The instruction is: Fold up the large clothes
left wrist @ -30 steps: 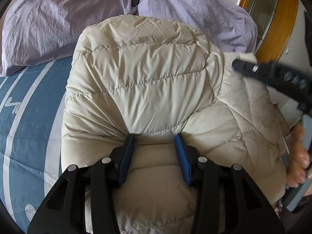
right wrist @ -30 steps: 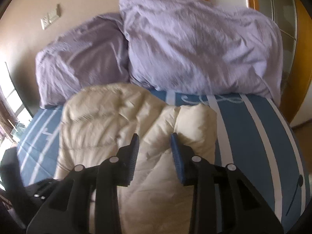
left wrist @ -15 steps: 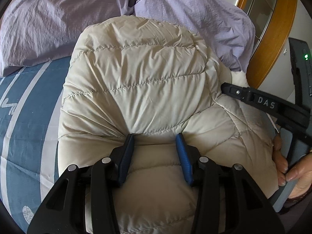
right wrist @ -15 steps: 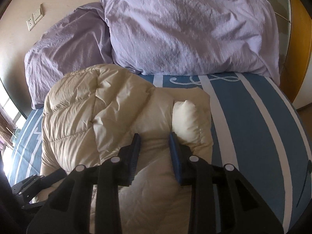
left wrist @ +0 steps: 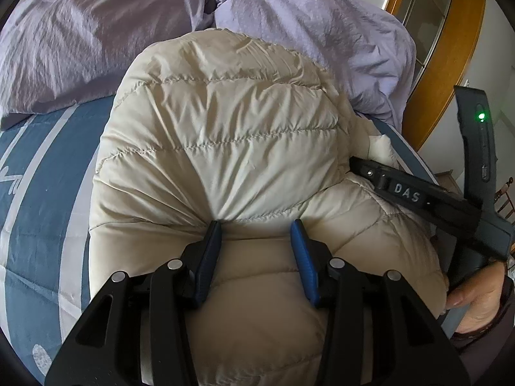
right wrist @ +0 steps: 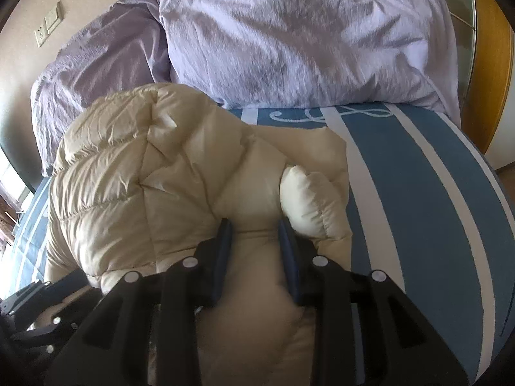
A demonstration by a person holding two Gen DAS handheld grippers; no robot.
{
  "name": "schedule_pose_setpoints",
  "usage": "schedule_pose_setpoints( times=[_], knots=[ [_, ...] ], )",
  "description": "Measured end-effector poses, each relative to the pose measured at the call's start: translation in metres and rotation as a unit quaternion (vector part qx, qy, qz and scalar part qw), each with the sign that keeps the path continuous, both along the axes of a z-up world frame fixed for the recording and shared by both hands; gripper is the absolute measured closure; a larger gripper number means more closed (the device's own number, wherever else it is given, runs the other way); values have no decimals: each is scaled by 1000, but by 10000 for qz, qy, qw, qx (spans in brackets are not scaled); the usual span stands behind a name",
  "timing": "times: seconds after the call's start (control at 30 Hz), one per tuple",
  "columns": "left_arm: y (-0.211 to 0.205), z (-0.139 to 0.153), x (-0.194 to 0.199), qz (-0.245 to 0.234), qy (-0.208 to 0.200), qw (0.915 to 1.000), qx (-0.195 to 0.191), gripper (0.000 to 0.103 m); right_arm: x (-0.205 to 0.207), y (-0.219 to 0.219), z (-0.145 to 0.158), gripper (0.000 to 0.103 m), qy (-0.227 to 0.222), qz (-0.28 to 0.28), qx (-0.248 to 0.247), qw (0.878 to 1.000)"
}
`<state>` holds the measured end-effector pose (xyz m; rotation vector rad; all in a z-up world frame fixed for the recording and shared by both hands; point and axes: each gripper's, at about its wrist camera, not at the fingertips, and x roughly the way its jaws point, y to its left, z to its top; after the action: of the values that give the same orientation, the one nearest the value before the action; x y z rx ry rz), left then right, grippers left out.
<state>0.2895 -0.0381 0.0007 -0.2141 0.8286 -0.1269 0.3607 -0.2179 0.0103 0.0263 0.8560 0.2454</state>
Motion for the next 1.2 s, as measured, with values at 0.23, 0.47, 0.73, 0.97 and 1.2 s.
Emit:
schedule_pose_setpoints(
  times=[0.23, 0.47, 0.73, 0.97, 1.2],
  knots=[
    [-2, 0, 1, -28, -38, 10000, 12, 56, 2, -5, -9, 72, 18, -12, 119, 9999],
    [-3, 0, 1, -41, -44, 10000, 29, 55, 1, -2, -12, 72, -90, -17, 30, 10000],
    [5, 12, 3, -59, 122, 9996, -240, 55, 1, -3, -13, 72, -118, -20, 5, 9999],
    [19, 46, 7, 153, -205, 9996, -73, 37, 1, -4, -11, 72, -135, -16, 9, 9999],
    [25, 70, 36, 626, -723, 9898, 1052, 25, 0, -4, -9, 72, -160, -14, 18, 9999]
  ],
)
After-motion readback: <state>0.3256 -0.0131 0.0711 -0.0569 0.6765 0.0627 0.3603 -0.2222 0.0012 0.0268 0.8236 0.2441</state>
